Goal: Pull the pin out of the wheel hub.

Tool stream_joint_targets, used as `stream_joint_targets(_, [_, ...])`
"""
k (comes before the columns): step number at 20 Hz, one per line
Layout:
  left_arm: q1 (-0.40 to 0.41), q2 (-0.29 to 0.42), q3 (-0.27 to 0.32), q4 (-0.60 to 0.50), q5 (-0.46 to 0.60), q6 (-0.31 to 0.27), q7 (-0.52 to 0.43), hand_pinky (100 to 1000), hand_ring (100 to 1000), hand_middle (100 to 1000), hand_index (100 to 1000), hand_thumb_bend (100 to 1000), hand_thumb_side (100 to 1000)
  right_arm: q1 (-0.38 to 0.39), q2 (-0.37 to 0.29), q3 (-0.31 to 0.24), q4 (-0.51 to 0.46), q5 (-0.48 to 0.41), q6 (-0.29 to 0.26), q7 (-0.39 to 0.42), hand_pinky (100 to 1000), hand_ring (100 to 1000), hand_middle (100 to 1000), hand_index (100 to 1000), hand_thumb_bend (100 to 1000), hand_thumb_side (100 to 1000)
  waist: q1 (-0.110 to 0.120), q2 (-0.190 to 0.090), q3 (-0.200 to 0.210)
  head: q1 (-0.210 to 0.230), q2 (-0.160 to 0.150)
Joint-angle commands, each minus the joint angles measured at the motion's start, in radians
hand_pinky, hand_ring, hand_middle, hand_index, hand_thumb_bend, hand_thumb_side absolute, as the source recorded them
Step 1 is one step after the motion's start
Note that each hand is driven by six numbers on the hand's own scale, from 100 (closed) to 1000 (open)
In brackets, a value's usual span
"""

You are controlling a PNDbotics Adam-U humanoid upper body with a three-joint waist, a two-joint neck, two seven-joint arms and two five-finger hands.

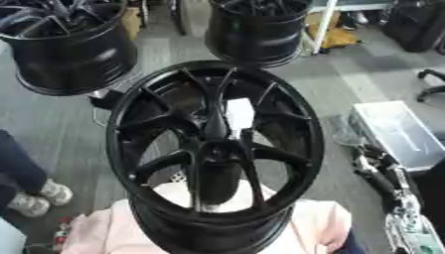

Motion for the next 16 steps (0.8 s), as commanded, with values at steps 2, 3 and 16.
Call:
stream_joint_targets(2, [-0.003, 0.007, -0.008, -0.007, 0.01, 0.009, -0.011, 692, 594, 602, 734, 267, 737, -0.008, -0.008, 0.002, -0.015, -0.005, -0.003, 0.005, 686, 662, 735, 824, 289, 405, 0.0, -0.004, 0.001, 0.002, -0.002])
stream_joint_targets(3, [-0.003, 0.007, -0.01, -0.006, 0.01, 0.01, -0.015, 692, 594, 602, 734, 267, 737, -0.008, -0.009, 0.002, -0.014, -0.005, -0.003, 0.005, 686, 662, 735, 824, 289, 405, 0.0, -0.004, 0.001, 0.002, -0.002])
stream_joint_targets(16, [0.001, 0.002, -0.019, -0.007, 0.006, 0.012, -0.036, 693, 594, 602, 735, 261, 737, -0.008, -0.007, 0.002, -0.017, -0.005, -0.004, 0.005, 686, 662, 736, 824, 287, 405, 0.0, -0.003, -0.002, 0.004, -0.002])
